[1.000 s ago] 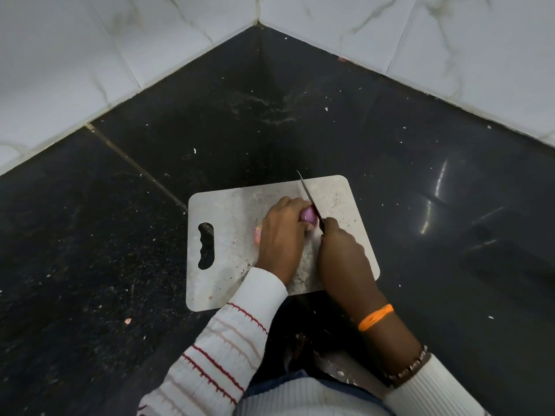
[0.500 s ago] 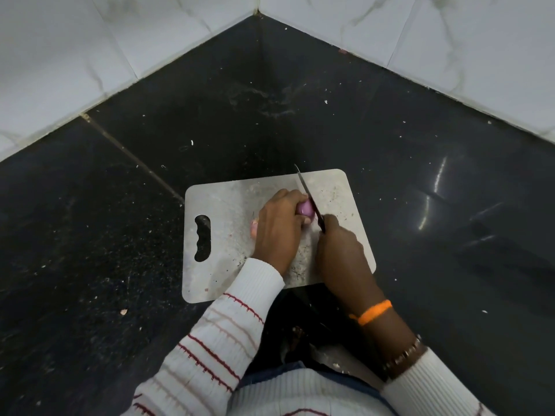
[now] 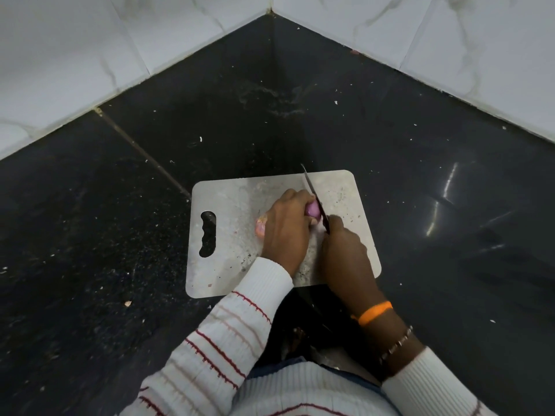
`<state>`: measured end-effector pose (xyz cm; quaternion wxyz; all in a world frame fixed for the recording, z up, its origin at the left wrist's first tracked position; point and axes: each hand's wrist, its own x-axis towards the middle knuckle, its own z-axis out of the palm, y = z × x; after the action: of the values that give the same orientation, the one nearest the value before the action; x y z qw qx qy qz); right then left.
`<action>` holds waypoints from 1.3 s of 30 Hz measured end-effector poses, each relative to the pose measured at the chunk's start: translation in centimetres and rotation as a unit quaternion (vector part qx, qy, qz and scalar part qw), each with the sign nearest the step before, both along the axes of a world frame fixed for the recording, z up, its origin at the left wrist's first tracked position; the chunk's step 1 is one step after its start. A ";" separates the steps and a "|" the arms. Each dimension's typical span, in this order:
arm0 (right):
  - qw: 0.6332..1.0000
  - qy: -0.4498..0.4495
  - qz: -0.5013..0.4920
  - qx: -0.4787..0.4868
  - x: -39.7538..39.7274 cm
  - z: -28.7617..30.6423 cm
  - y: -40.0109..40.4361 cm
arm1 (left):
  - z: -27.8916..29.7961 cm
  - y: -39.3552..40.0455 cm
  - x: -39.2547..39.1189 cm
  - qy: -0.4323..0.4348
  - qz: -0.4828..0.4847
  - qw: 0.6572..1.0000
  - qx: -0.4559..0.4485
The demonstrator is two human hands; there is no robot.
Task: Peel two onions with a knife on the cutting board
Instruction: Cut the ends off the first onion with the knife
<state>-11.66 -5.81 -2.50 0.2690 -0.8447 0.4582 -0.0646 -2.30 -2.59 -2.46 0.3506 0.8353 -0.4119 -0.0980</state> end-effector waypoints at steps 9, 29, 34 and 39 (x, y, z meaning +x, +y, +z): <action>0.999 0.034 0.004 -0.030 -0.1 -2.0 -1.5 | 0.7 0.1 0.4 0.018 0.001 1.000 0.018; 0.964 -0.215 -0.077 0.137 1.8 -2.4 -5.7 | 0.8 0.1 0.3 0.016 -0.038 0.997 0.070; 0.979 -0.199 0.002 0.052 1.7 -2.6 -5.7 | 0.9 -0.2 0.8 0.019 -0.044 0.996 0.074; 0.989 -0.145 0.004 -0.030 2.4 -2.4 -6.4 | 1.0 -0.3 0.8 0.011 -0.046 0.995 0.083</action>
<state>-9.28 -12.17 -4.92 0.3070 -0.8360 0.4090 -0.1992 -1.50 -2.87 -1.42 0.2799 0.8404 -0.4367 -0.1570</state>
